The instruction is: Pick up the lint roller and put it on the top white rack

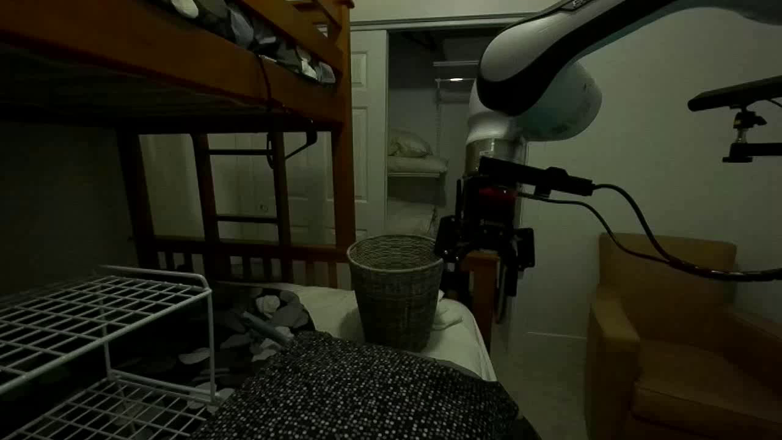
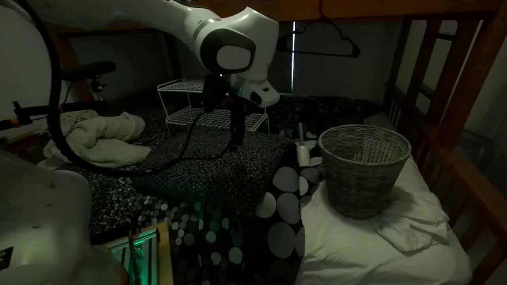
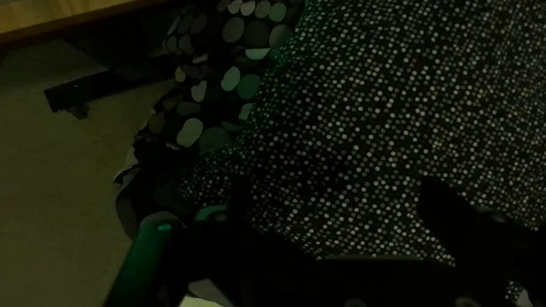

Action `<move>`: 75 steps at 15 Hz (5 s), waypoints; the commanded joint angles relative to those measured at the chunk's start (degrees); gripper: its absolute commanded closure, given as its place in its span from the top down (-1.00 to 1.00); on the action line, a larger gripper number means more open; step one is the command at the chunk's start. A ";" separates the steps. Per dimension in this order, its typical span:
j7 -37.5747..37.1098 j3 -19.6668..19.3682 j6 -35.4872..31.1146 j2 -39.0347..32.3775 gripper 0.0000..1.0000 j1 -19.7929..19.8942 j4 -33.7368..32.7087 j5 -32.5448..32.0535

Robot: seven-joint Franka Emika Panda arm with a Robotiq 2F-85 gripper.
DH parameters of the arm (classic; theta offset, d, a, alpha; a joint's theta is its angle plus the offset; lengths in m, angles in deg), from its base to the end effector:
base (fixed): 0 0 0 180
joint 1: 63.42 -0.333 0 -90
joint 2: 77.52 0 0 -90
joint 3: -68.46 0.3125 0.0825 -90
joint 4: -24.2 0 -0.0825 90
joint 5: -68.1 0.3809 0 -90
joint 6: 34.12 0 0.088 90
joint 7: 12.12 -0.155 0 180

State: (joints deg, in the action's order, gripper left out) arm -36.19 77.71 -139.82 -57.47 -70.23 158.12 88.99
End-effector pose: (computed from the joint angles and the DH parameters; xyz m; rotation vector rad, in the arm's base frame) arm 0.3924 0.1600 0.4134 -2.8714 0.4025 0.3371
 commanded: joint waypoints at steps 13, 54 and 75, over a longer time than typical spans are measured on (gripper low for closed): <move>1.84 -2.21 -6.86 -12.29 1.00 3.18 -5.64 -1.07; 48.37 1.71 -19.16 -75.58 1.00 -11.26 -81.12 -32.89; 67.82 8.45 -20.46 -86.26 1.00 -12.59 -95.15 -24.72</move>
State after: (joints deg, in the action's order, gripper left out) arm 33.94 86.04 -159.20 -143.05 -81.97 63.37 63.76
